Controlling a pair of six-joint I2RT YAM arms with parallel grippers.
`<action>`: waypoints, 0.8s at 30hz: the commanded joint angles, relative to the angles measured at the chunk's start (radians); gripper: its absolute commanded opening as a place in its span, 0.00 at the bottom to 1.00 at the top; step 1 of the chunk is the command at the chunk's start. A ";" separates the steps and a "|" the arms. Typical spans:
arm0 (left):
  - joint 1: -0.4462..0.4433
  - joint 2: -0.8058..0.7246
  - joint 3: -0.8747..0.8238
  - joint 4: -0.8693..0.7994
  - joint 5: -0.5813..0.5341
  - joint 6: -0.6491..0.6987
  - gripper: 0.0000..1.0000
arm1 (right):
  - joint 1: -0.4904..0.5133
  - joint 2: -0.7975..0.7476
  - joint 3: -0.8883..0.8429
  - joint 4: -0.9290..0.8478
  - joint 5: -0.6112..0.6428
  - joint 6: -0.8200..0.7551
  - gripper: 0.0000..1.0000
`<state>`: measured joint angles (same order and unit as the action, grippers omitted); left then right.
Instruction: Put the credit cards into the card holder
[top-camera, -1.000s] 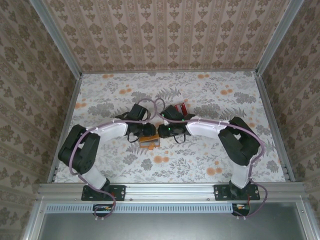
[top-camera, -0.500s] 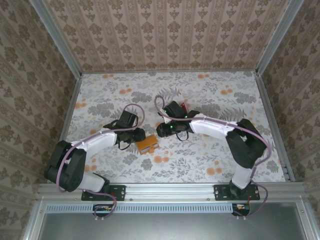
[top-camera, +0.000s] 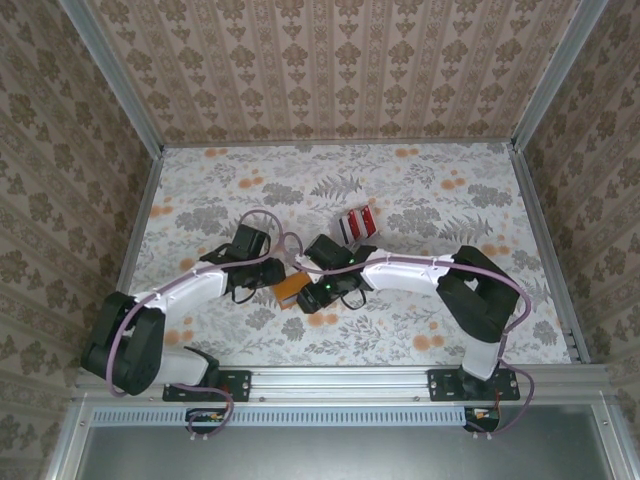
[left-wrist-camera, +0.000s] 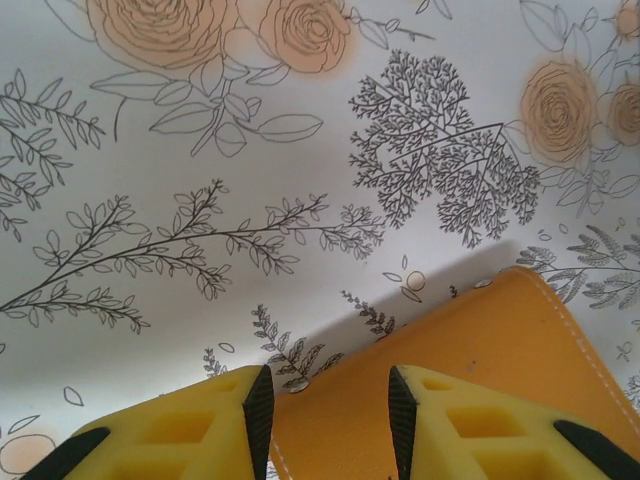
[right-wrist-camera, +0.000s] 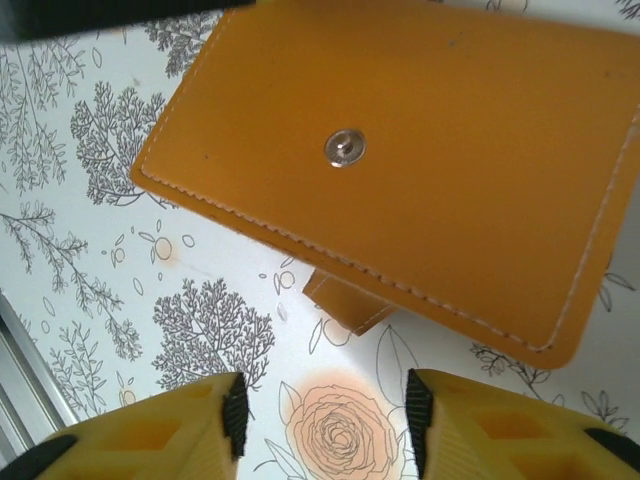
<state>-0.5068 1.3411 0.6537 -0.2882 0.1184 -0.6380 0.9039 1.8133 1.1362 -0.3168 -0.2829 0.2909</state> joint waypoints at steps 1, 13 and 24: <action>0.001 0.024 -0.013 0.025 0.019 -0.033 0.38 | -0.001 0.002 0.038 -0.017 0.038 -0.025 0.50; -0.012 0.116 -0.011 0.074 0.041 -0.036 0.38 | -0.001 0.068 0.051 0.102 0.107 0.002 0.53; -0.018 0.132 -0.006 0.085 0.040 -0.040 0.38 | 0.005 0.116 0.085 0.108 0.125 -0.012 0.50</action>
<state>-0.5106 1.4540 0.6537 -0.1932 0.1333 -0.6621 0.9035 1.8881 1.1809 -0.2436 -0.1780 0.2871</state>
